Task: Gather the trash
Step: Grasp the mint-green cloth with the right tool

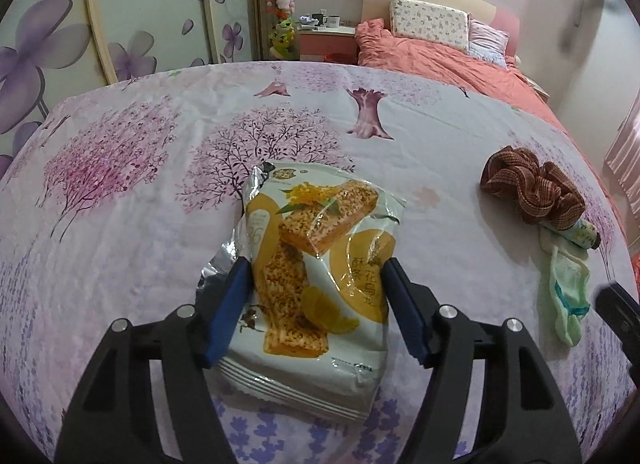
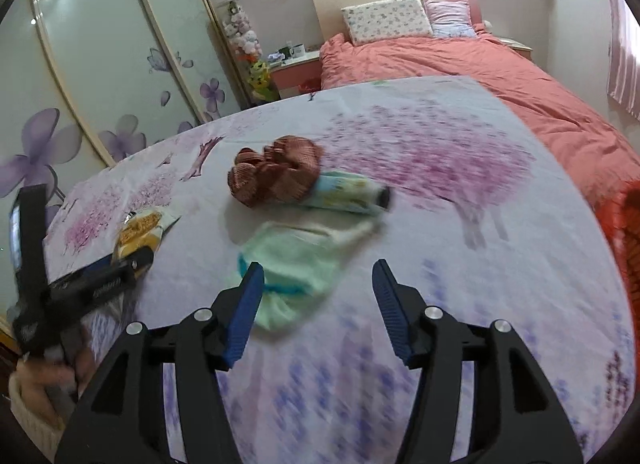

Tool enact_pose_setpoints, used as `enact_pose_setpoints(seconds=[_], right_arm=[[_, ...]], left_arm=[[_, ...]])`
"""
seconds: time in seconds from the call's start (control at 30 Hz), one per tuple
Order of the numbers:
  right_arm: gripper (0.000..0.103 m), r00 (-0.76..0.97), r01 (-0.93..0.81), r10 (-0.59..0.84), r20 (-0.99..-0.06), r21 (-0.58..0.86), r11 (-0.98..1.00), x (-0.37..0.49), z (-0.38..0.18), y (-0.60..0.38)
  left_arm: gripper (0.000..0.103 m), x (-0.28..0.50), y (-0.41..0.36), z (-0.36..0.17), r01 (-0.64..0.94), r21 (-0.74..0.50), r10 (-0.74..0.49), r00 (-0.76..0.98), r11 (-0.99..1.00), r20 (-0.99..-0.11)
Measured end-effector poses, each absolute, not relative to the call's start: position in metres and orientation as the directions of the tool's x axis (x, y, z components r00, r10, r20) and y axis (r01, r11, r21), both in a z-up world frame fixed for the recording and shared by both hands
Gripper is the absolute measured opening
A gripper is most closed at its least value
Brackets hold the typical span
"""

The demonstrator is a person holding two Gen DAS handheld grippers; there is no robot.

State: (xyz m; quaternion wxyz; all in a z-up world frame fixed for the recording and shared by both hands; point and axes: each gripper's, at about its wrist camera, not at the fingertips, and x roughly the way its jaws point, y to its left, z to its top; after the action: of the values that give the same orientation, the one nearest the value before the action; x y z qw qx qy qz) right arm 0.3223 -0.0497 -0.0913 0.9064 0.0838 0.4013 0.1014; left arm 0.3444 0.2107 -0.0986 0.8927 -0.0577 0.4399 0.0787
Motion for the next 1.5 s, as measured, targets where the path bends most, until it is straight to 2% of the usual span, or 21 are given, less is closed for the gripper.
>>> enact_pose_setpoints(seconds=[0.17, 0.2, 0.3, 0.37, 0.5, 0.67, 0.73, 0.87, 1.1, 1.37, 1.5], right_arm=[[0.06, 0.631, -0.094, 0.2, -0.749, 0.182, 0.979, 0.338, -0.104, -0.032], [0.057, 0.633, -0.096, 0.197, -0.749, 0.177, 0.98, 0.338, -0.103, -0.032], [0.015, 0.632, -0.071, 0.149, -0.76, 0.135, 0.988, 0.337, -0.104, -0.035], [0.005, 0.629, -0.082, 0.154, -0.762, 0.131, 0.988, 0.335, -0.104, -0.044], [0.004, 0.638, -0.035, 0.098, -0.764, 0.099, 0.994, 0.325, -0.103, -0.069], [0.004, 0.641, 0.127, -0.06, -0.765, 0.028, 0.992, 0.315, -0.102, -0.116], [0.004, 0.637, 0.179, -0.084, -0.766, 0.042, 0.983, 0.312, -0.103, -0.134], [0.004, 0.647, 0.205, -0.018, -0.762, 0.151, 0.967, 0.305, -0.105, -0.156], [0.004, 0.652, 0.205, 0.009, -0.758, 0.188, 0.96, 0.302, -0.107, -0.158], [0.005, 0.658, 0.198, 0.045, -0.751, 0.23, 0.953, 0.303, -0.106, -0.162], [0.014, 0.652, 0.131, 0.075, -0.755, 0.209, 0.969, 0.305, -0.102, -0.156]], left_arm=[[0.067, 0.344, 0.211, -0.1, -0.19, -0.034, 0.089, 0.601, 0.981, -0.795], [0.067, 0.345, 0.211, -0.1, -0.19, -0.036, 0.087, 0.601, 0.981, -0.795], [0.067, 0.345, 0.211, -0.1, -0.189, -0.039, 0.084, 0.602, 0.981, -0.794], [0.067, 0.346, 0.212, -0.101, -0.189, -0.039, 0.084, 0.602, 0.981, -0.794], [0.067, 0.345, 0.211, -0.101, -0.189, -0.039, 0.084, 0.602, 0.981, -0.794], [0.067, 0.346, 0.212, -0.101, -0.187, -0.046, 0.078, 0.604, 0.981, -0.793], [0.067, 0.346, 0.213, -0.101, -0.187, -0.054, 0.072, 0.607, 0.981, -0.792], [0.068, 0.344, 0.216, -0.1, -0.186, -0.083, 0.05, 0.616, 0.979, -0.786], [0.069, 0.34, 0.224, -0.099, -0.183, -0.15, 0.001, 0.636, 0.972, -0.771], [0.069, 0.34, 0.223, -0.099, -0.182, -0.133, 0.012, 0.631, 0.974, -0.776], [0.072, 0.342, 0.214, -0.099, -0.161, -0.077, 0.04, 0.616, 0.984, -0.787]])
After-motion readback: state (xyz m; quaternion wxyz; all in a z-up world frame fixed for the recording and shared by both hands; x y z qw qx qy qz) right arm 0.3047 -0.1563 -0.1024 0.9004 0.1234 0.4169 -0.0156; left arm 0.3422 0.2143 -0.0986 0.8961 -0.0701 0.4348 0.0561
